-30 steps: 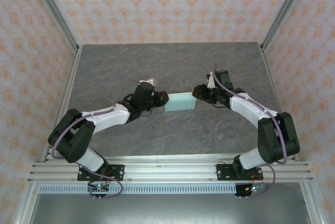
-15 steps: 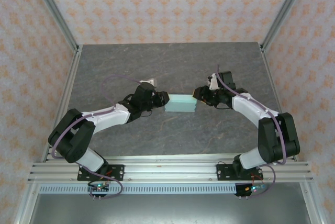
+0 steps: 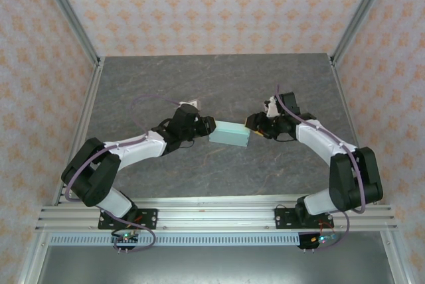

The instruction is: Fold the paper box

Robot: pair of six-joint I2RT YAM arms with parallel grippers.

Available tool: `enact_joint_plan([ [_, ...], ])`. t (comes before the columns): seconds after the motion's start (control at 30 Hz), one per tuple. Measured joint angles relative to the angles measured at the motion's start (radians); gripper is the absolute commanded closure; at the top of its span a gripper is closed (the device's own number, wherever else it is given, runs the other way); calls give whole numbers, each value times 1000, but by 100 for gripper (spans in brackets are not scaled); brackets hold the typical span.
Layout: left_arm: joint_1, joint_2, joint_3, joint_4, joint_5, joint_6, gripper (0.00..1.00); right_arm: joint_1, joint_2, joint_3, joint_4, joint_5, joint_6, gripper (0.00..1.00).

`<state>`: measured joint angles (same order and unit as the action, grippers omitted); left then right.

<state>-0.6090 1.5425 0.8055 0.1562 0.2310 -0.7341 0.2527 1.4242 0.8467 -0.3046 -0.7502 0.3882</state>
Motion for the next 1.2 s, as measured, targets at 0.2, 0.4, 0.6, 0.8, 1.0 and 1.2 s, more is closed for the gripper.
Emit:
enact_joint_plan([
  [0.2,-5,0,5,-9,-6,2,60,0,-16,-13,-3,-25,5,50],
  [0.4,-7,-2,6,-15,-7,3,60,0,-23,-13,-2,-48,20,49],
  [0.6,-8,-3,6,-18,-7,3,60,0,-58,-17,-30,-47,13,51],
  [0.8,-11,-3,8,-21,-14,3,60,-19,-81,-51,-47,-43,3,56],
  [1.0,-13,-3,12,-30,-14,3,60,-24,-80,-68,-17,-65,3,63],
  [1.2,-13,-3,11,-29,-13,3,62,-25,-75,-87,30,-82,5,70],
])
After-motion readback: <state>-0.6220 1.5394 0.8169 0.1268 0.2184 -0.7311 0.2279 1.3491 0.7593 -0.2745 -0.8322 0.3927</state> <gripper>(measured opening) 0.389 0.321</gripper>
